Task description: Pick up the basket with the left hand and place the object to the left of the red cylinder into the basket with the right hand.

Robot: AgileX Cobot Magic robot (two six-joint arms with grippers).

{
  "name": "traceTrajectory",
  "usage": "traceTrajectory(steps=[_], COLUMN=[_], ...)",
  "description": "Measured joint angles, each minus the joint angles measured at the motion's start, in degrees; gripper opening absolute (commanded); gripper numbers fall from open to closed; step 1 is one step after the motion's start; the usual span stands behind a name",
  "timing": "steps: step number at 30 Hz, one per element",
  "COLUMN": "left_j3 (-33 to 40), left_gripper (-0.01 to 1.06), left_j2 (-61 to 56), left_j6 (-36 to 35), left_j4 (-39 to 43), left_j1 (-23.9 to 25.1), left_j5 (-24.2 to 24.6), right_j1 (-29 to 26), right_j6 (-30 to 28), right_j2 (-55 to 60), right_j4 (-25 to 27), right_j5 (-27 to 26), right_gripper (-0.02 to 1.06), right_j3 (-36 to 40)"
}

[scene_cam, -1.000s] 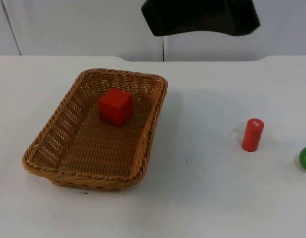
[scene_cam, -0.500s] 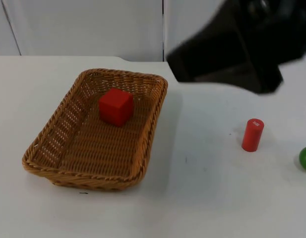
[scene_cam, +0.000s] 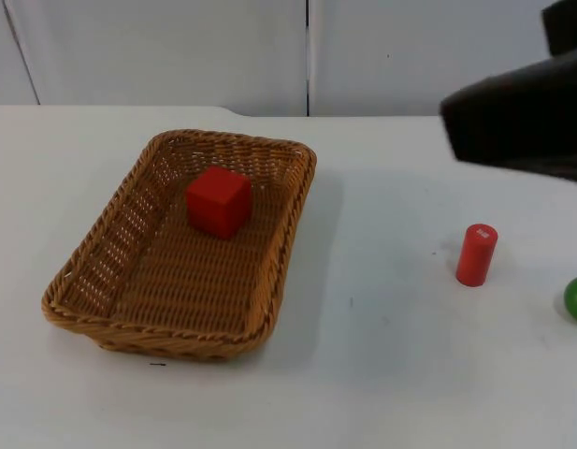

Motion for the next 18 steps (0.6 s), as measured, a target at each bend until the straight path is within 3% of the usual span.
traceTrajectory(steps=[9, 18], left_j3=[5.1, 7.3], left_gripper=[0.85, 0.85], left_j2=[-6.0, -10.0], left_j6=[-5.6, -6.3], left_j4=[6.1, 10.0], left_j1=[0.0, 0.0], left_j5=[1.6, 5.4], right_j1=[0.0, 0.0], right_j6=[-0.5, -0.5], right_j2=[-9.0, -16.2], right_j4=[0.0, 0.0], right_j5=[-0.2, -0.1], right_gripper=[1.0, 1.0], right_j3=[4.8, 9.7])
